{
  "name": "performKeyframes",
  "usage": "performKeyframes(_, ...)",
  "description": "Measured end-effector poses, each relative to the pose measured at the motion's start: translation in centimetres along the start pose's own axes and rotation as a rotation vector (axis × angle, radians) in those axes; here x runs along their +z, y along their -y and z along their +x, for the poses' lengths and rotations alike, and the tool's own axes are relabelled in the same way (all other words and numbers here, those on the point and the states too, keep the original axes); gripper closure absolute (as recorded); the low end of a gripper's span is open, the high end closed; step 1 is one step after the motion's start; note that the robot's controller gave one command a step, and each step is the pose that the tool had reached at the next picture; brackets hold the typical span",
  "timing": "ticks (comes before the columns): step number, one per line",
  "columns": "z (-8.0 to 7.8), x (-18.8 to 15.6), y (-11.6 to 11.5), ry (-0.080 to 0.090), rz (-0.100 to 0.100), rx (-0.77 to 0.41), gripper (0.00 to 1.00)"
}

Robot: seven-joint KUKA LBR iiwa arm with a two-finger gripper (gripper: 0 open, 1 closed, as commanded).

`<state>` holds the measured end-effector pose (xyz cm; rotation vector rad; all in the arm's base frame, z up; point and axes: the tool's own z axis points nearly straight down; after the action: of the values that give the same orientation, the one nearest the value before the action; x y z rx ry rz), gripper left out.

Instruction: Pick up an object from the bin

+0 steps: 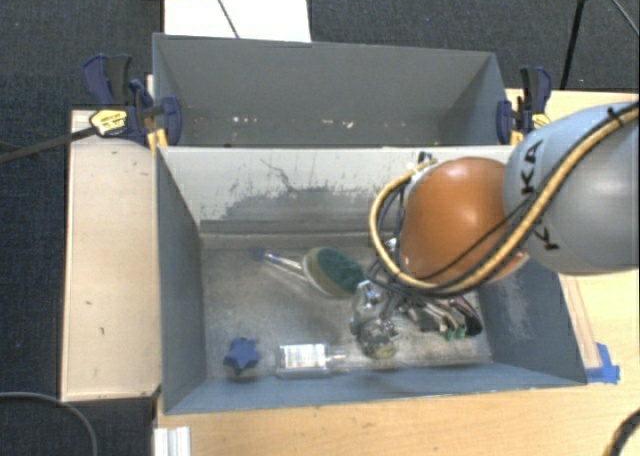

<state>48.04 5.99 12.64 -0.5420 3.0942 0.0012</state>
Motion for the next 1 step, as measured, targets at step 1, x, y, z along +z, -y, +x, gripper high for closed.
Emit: performKeyframes(1, 0.00, 0.00, 0.00, -0.001, 0.000, 0.005, 0.00)
